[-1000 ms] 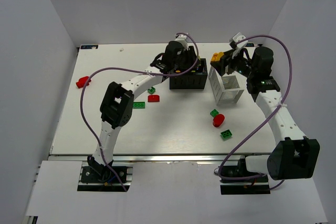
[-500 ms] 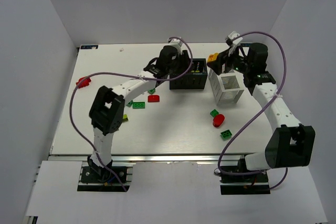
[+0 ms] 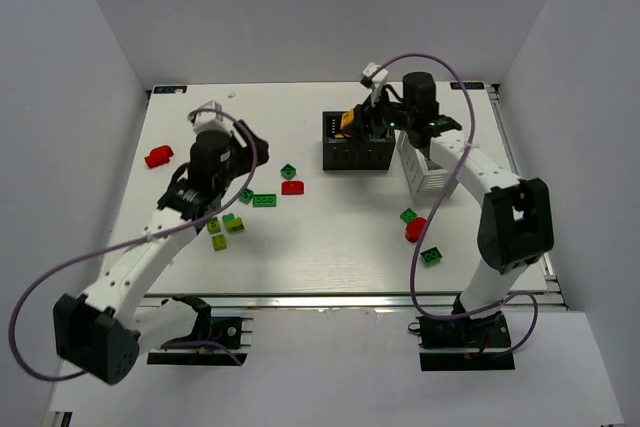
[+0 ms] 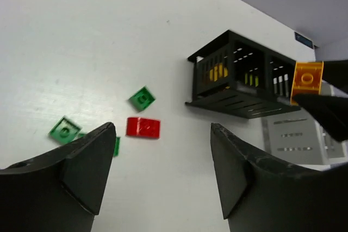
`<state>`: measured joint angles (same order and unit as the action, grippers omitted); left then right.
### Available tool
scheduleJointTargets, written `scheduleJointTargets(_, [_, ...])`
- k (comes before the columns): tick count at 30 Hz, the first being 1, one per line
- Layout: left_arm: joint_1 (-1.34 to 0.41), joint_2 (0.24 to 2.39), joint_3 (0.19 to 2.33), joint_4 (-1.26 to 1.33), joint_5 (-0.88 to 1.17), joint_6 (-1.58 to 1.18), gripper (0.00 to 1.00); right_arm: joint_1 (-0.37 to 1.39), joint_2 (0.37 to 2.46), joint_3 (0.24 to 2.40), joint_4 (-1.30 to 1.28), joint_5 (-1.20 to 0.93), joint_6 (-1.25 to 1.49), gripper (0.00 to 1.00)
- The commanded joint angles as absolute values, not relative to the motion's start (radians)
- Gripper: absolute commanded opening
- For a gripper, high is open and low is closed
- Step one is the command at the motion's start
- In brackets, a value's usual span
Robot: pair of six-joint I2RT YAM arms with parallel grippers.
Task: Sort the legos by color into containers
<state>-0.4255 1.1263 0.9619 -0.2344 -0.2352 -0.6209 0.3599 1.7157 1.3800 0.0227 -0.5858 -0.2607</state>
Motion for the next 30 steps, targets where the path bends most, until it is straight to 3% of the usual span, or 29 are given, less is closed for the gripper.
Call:
scheduleJointTargets(1, [-0.423, 1.019, 0.846, -0.347, -0.302, -0.696, 0.8, 0.379, 1.797, 1.489, 0.008, -0.523, -0.288, 0.0])
scheduleJointTargets(9, [-0.422, 0.861, 0.73, -0.413, -0.357, -0.785, 0.84, 0.4, 1.922, 1.621, 0.002, -0.474, -0.317, 0.05])
scheduleJointTargets(24, [-0.42, 0.89, 0.798, -0.465, -0.391, -0.747, 0.86, 0.419, 1.999, 1.658, 0.012, -0.434, -0.353, 0.42])
scheduleJointTargets(30, [-0.42, 0.882, 0.801, -0.474, -0.4, -0.752, 0.87, 0.42, 1.99, 1.651, 0.011, -0.442, -0.364, 0.66])
